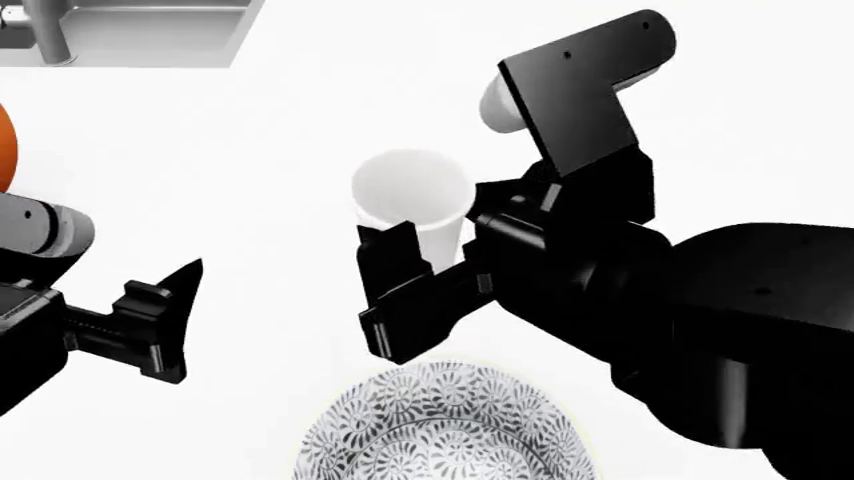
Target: Place the cup inside the bowl on the dining table and move the bowl to any counter.
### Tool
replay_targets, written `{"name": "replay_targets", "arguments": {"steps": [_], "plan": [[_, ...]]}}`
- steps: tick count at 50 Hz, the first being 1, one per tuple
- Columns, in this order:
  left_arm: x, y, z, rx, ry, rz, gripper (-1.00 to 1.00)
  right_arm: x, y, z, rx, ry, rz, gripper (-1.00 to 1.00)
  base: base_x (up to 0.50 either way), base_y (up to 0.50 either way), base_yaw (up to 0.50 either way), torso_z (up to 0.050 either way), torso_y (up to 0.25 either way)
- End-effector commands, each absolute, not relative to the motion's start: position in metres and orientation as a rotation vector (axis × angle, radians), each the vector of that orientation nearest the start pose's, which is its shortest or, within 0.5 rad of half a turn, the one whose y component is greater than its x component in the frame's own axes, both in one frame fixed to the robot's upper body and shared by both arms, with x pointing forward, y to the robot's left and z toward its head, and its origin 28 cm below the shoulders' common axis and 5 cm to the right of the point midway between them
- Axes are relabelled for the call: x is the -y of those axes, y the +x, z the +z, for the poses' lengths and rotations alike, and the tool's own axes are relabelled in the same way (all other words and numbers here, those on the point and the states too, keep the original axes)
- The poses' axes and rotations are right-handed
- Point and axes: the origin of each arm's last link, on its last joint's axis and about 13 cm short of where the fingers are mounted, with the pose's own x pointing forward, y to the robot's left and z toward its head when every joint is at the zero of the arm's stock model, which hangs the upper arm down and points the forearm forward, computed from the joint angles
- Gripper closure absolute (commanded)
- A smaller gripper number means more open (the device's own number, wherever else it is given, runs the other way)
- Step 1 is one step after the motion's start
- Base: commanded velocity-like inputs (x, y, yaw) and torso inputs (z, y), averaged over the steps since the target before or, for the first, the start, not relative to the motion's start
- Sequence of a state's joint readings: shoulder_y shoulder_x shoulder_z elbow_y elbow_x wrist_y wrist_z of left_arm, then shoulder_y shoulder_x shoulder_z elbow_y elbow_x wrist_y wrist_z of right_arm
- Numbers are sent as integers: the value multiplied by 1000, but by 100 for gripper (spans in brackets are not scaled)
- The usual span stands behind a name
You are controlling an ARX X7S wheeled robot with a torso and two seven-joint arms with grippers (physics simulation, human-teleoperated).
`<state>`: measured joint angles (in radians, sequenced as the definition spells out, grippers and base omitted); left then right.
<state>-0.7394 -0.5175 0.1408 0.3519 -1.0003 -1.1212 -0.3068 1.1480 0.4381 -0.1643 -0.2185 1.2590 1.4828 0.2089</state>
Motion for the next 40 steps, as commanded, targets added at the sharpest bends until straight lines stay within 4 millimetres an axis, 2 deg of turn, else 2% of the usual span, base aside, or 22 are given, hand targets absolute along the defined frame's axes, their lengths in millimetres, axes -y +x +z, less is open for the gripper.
{"name": "replay_targets", "arguments": {"steps": [1,9,18,28,35,40], "plan": [[-233,276,203,-200,36,-318,-100,130,236,303,-237,-122,684,100,0,0,0,0,0],[-239,277,203,-189,40,-308,-100,142,210,309,-260,-132,678,100,0,0,0,0,0],[-240,277,202,-185,31,-313,-100,144,192,293,-319,-116,689,100,0,0,0,0,0],[-243,272,204,-186,37,-320,-100,136,196,264,-392,-82,716,100,0,0,0,0,0],[-255,266,206,-184,36,-322,-100,135,197,257,-415,-83,715,100,0,0,0,0,0],[-246,269,204,-187,39,-323,-100,133,198,253,-429,-85,724,100,0,0,0,0,0]]}}
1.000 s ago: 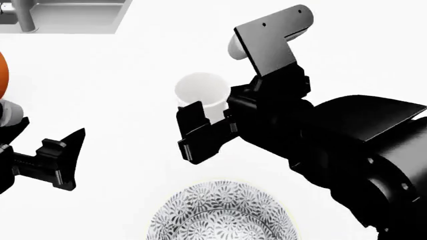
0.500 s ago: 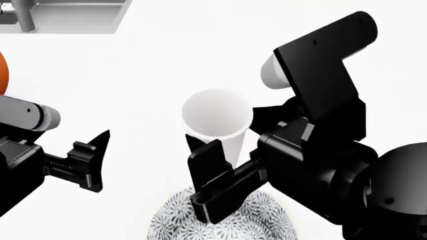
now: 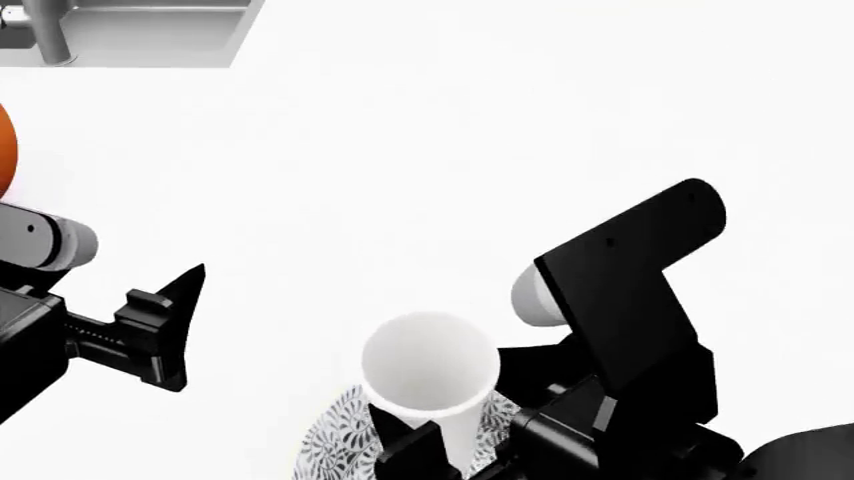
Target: Place the cup inside the bowl on the dining table and move the bowl to any counter.
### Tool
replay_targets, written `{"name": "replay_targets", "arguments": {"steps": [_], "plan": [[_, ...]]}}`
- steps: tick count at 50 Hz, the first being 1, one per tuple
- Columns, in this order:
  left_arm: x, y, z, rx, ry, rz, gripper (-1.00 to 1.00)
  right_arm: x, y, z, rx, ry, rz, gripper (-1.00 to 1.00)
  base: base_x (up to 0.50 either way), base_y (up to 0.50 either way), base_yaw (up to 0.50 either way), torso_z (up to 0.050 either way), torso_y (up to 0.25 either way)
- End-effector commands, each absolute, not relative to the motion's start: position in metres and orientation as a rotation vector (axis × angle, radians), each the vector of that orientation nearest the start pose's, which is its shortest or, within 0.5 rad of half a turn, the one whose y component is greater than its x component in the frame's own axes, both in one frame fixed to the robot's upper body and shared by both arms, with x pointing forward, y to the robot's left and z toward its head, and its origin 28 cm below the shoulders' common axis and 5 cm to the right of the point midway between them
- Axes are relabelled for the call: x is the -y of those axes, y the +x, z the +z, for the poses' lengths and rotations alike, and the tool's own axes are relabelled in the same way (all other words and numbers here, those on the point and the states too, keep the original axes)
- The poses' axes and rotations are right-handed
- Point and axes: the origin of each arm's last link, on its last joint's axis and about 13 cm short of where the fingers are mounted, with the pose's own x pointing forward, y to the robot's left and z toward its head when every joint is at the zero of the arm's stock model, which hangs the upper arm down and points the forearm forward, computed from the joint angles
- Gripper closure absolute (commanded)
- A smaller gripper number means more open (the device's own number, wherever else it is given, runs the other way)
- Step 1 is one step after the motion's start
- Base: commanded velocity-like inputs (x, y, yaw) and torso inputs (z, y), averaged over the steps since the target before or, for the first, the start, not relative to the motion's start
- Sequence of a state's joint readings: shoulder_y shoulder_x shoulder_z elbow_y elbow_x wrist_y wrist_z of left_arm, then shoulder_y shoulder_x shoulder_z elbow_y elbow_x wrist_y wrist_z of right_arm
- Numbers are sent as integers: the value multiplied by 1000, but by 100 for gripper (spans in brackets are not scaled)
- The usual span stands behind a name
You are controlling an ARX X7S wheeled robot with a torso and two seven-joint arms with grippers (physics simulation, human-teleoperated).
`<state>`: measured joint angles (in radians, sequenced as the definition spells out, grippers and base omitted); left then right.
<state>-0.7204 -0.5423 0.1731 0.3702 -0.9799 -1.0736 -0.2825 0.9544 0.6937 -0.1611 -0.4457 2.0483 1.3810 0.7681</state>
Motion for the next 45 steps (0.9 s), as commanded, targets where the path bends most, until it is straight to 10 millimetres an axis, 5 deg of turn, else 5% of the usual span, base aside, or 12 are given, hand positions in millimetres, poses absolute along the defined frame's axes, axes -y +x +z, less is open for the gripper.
{"name": "replay_targets", "arguments": {"steps": [1,16,17,35,45], "plan": [[-245,269,204,-188,39,-323,-100,133,198,253,-431,-85,725,100,0,0,0,0,0],[-237,272,202,-191,44,-330,-100,133,198,246,-438,-95,725,100,0,0,0,0,0],[-237,272,202,-194,45,-332,-100,133,198,246,-439,-97,723,-100,0,0,0,0,0],[-251,265,207,-190,45,-338,-100,140,195,257,-405,-104,692,-100,0,0,0,0,0],[-250,265,204,-193,43,-342,-100,161,189,267,-472,-96,665,-100,0,0,0,0,0]]}}
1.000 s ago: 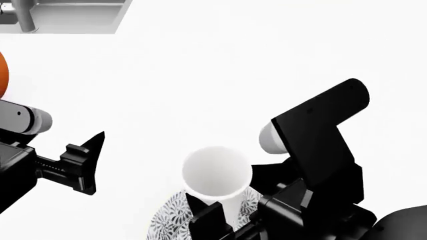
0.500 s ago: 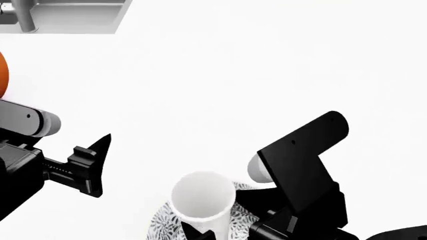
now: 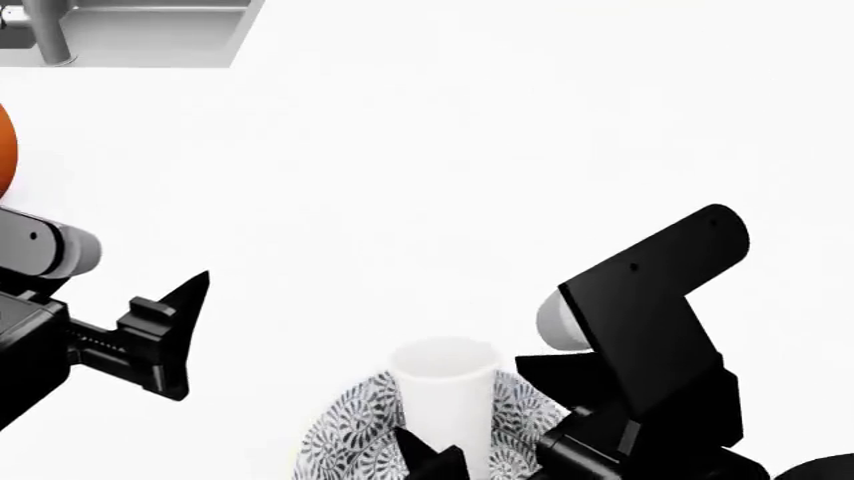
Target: Place the cup inside the bowl on the dining table and move the bowl to any counter.
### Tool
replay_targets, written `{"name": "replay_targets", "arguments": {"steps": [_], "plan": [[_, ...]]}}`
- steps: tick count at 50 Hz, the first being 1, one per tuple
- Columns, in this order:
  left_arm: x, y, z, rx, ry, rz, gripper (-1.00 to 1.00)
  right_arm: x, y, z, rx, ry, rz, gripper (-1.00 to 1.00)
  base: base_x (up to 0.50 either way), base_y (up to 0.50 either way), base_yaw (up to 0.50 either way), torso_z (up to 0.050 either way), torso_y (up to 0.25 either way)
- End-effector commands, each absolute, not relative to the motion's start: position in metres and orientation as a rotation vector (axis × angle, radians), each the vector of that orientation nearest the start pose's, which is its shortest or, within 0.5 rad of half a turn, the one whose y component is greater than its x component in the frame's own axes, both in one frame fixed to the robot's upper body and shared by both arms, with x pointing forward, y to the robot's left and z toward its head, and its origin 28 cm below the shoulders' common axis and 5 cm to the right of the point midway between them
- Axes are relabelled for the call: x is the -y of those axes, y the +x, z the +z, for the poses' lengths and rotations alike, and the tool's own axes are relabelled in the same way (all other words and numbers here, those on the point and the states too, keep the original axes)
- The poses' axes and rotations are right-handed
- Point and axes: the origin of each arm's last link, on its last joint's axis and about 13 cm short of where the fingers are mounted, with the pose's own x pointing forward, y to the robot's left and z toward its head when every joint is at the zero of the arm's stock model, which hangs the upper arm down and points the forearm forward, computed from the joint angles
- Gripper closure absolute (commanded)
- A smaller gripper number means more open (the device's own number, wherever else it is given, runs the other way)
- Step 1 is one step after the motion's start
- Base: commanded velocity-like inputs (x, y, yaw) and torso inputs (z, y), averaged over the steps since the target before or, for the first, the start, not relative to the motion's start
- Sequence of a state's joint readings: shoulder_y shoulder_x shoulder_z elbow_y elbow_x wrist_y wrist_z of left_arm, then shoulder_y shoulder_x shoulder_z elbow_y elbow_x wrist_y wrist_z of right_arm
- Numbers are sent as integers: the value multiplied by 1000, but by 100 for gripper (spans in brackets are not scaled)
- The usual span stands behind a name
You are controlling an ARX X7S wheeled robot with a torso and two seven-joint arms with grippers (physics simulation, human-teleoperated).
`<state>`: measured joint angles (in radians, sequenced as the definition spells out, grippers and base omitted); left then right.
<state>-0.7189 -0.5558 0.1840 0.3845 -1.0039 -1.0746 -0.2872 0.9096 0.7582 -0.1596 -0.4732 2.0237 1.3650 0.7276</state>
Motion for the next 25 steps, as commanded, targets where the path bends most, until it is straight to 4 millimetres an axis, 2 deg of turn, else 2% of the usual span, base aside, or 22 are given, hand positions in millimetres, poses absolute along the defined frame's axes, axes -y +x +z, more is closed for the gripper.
{"name": "replay_targets", "arguments": {"steps": [1,13,18,25], "plan": [[-252,265,204,-194,42,-343,-100,164,189,266,-472,-92,643,-100,0,0,0,0,0],[-231,273,197,-201,42,-342,-100,195,184,249,-548,6,545,-100,0,0,0,0,0],[-229,273,196,-202,41,-344,-100,200,186,241,-556,39,517,-100,0,0,0,0,0],[-234,271,196,-200,38,-337,-100,198,194,221,-576,129,499,-100,0,0,0,0,0]]}}
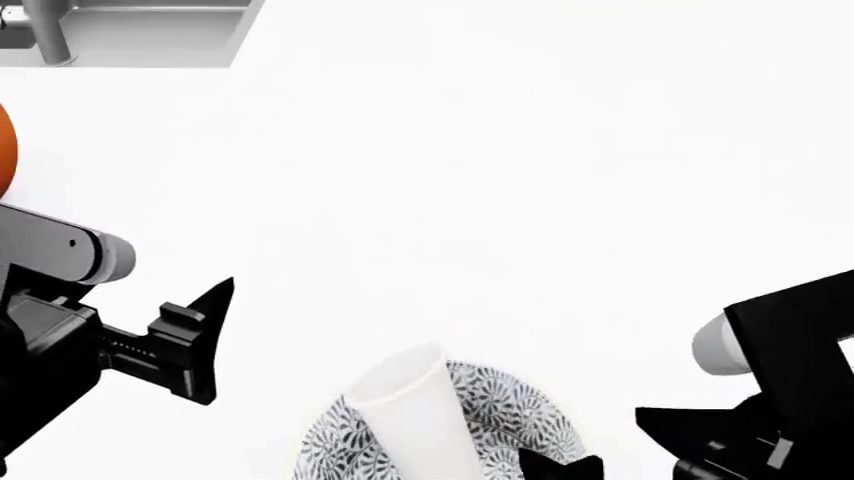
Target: Place the cup inside the bowl on the dining table and move the bowl to any counter.
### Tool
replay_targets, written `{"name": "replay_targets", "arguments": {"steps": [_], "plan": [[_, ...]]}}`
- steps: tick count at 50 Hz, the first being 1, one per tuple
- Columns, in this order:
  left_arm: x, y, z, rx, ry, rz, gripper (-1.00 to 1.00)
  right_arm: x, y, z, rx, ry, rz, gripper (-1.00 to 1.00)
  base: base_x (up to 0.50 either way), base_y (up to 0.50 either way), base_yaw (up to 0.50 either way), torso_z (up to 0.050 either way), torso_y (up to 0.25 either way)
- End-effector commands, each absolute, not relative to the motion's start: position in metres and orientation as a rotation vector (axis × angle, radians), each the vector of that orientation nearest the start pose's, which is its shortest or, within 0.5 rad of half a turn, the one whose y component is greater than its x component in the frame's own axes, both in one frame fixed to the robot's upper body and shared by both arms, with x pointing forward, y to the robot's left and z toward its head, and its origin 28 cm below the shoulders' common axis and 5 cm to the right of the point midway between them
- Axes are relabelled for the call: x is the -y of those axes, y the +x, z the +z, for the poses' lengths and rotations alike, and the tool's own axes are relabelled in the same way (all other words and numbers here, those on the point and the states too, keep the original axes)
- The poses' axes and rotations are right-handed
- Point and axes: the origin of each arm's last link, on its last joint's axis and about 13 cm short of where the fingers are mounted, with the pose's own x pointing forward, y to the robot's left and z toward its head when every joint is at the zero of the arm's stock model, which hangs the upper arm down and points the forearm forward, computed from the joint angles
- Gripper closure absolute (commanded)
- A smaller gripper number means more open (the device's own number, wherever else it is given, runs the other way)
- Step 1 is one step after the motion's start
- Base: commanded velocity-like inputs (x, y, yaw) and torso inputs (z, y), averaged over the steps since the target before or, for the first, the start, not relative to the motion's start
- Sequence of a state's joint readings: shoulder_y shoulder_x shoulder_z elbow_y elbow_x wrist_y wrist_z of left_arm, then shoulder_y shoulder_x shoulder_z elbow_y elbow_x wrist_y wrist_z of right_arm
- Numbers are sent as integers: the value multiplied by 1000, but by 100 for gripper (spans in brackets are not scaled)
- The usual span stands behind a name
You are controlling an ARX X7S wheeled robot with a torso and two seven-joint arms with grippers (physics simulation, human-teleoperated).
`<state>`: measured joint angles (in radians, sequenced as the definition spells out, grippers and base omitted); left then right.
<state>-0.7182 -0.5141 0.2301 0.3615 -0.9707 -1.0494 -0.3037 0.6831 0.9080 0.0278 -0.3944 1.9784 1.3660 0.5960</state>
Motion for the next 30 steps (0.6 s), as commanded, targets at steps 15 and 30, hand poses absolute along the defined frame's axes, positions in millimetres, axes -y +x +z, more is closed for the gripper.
{"name": "replay_targets", "arguments": {"steps": [15,30], "plan": [[-246,264,196,-203,37,-330,-100,191,215,204,-598,250,509,-100,0,0,0,0,0],[-253,262,194,-209,35,-326,-100,185,227,195,-653,243,539,-100,0,0,0,0,0]]}}
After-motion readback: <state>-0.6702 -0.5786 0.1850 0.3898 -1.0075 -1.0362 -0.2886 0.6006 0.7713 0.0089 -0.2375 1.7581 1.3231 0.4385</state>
